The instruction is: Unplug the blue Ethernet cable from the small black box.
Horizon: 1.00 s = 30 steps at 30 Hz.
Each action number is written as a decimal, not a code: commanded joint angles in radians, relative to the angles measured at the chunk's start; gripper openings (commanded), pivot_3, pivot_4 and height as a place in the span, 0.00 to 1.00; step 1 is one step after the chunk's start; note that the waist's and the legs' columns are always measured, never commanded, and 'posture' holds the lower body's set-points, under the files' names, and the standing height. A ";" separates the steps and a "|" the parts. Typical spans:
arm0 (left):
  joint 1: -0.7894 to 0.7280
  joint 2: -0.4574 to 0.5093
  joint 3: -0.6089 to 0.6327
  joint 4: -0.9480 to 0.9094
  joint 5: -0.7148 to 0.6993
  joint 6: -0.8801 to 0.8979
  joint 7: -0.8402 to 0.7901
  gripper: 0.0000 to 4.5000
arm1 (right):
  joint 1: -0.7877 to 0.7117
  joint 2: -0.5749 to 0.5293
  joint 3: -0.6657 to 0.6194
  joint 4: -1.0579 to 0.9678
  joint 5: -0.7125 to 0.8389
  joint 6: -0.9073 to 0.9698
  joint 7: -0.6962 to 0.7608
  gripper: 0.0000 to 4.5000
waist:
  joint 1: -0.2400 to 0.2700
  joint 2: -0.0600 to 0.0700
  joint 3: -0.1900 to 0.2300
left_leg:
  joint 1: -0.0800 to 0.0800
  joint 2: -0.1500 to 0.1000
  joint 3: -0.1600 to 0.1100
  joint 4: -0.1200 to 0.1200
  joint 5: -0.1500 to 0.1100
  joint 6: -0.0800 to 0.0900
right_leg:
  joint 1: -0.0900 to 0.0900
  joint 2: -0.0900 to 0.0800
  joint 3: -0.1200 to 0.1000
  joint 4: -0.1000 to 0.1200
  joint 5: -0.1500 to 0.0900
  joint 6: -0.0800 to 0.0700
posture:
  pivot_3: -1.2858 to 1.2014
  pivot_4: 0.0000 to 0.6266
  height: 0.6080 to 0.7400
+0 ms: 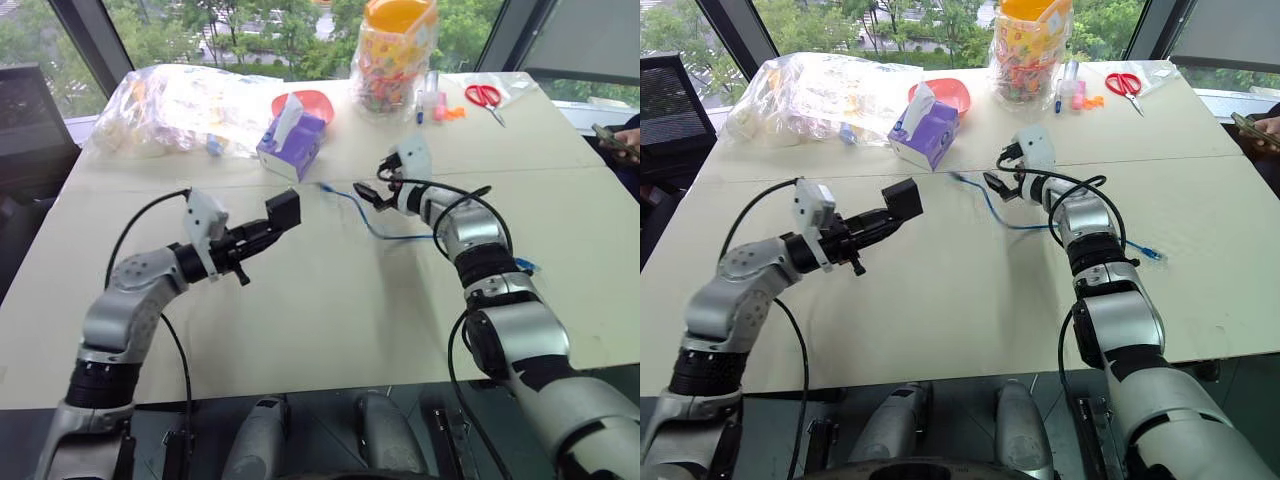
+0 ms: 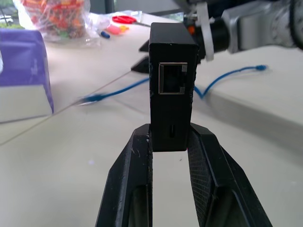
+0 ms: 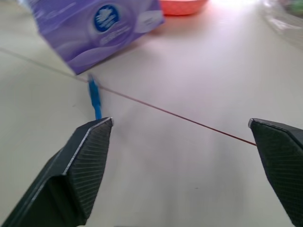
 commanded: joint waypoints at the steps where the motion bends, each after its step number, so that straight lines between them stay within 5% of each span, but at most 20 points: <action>1: -0.031 -0.030 -0.022 0.059 0.062 -0.079 0.017 0.11 | -0.032 0.004 -0.094 -0.118 0.048 0.026 -0.086 1.00 | 0.000 0.000 0.000 | 0.000 0.000 0.000 0.000 0.000 0.000 | 0.000 0.000 0.000 0.000 0.000 0.000 | 0.52 0.24 0.90; 6: -0.056 -0.087 -0.027 0.194 0.122 -0.154 0.052 0.11 | 0.035 0.024 -0.144 -0.359 0.129 0.171 -0.093 1.00 | -0.001 0.001 0.000 | 0.000 0.000 0.000 0.000 0.000 0.000 | 0.000 0.000 0.000 0.001 0.000 0.000 | 0.52 0.24 0.90; 12: -0.099 -0.162 -0.029 0.399 0.195 -0.331 0.072 0.11 | 0.317 0.003 -0.031 -0.815 0.205 0.364 0.018 1.00 | 0.005 0.000 0.000 | 0.000 0.000 -0.001 0.000 0.000 0.001 | 0.000 0.001 0.000 0.002 0.000 0.000 | 0.52 0.24 0.90; 19: -0.129 -0.207 -0.032 0.537 0.217 -0.436 0.031 0.11 | 0.553 -0.063 0.009 -1.048 0.253 0.433 0.103 1.00 | 0.002 0.000 -0.001 | 0.001 0.000 -0.001 0.004 0.000 0.001 | 0.002 0.001 0.000 0.002 0.001 0.001 | 0.52 0.24 0.90; 25: -0.119 -0.202 -0.032 0.559 0.220 -0.427 0.000 0.67 | 0.613 -0.087 -0.004 -1.091 0.275 0.460 0.117 1.00 | 0.001 0.000 -0.001 | 0.003 0.001 -0.001 0.004 0.000 0.001 | 0.003 0.001 0.000 0.002 0.001 0.001 | 0.52 0.24 0.90; 29: -0.095 -0.175 -0.022 0.525 0.218 -0.394 -0.007 0.98 | 0.622 -0.107 -0.006 -1.087 0.278 0.460 0.132 1.00 | 0.000 0.000 -0.001 | 0.003 0.001 -0.001 0.004 0.000 0.001 | 0.003 0.001 0.000 0.002 0.001 0.001 | 0.52 0.24 0.90; 30: -0.091 -0.169 -0.015 0.513 0.213 -0.386 -0.005 0.99 | 0.622 -0.110 -0.006 -1.086 0.278 0.459 0.134 1.00 | 0.000 0.000 -0.001 | 0.003 0.001 -0.001 0.004 0.000 0.001 | 0.003 0.001 0.000 0.002 0.001 0.001 | 0.52 0.24 0.90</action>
